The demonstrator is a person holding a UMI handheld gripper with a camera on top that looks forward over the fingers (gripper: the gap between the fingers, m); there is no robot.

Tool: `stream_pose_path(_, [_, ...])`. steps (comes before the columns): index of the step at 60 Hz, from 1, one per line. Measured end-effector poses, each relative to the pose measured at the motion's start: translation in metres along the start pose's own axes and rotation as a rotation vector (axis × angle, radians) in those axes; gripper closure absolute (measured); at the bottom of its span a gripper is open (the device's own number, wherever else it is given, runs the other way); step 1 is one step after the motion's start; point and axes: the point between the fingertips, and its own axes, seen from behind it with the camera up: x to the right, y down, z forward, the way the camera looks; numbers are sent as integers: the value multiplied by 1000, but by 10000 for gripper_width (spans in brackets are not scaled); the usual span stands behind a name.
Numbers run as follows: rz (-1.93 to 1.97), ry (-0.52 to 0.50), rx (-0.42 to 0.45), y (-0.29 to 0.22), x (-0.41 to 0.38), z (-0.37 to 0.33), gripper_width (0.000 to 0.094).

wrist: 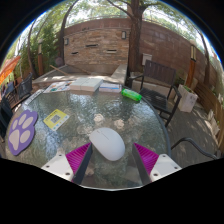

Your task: Arrange mouse

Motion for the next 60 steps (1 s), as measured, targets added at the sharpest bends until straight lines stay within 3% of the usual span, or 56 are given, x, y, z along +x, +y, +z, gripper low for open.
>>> stream_pose_path(11, [22,19,17,-20,16,27,164])
stream_pose_path(15, [46,7,14,-23,13,34,254])
stream_pose_path(19, [49,19,16,-23,17,29,440])
stream_pose_path(32, [66,111,0,-22,16,33,575])
stream_pose_path(40, [99,215,15,-35,26,7,596])
stream_pose_path(48, [194,313,168,-111,18,-63,590])
stream_pose_path(55, [234,307,390,-212,-44,-156,594])
stream_pose_path(60, [249,243,487,-261,-121,-187,587])
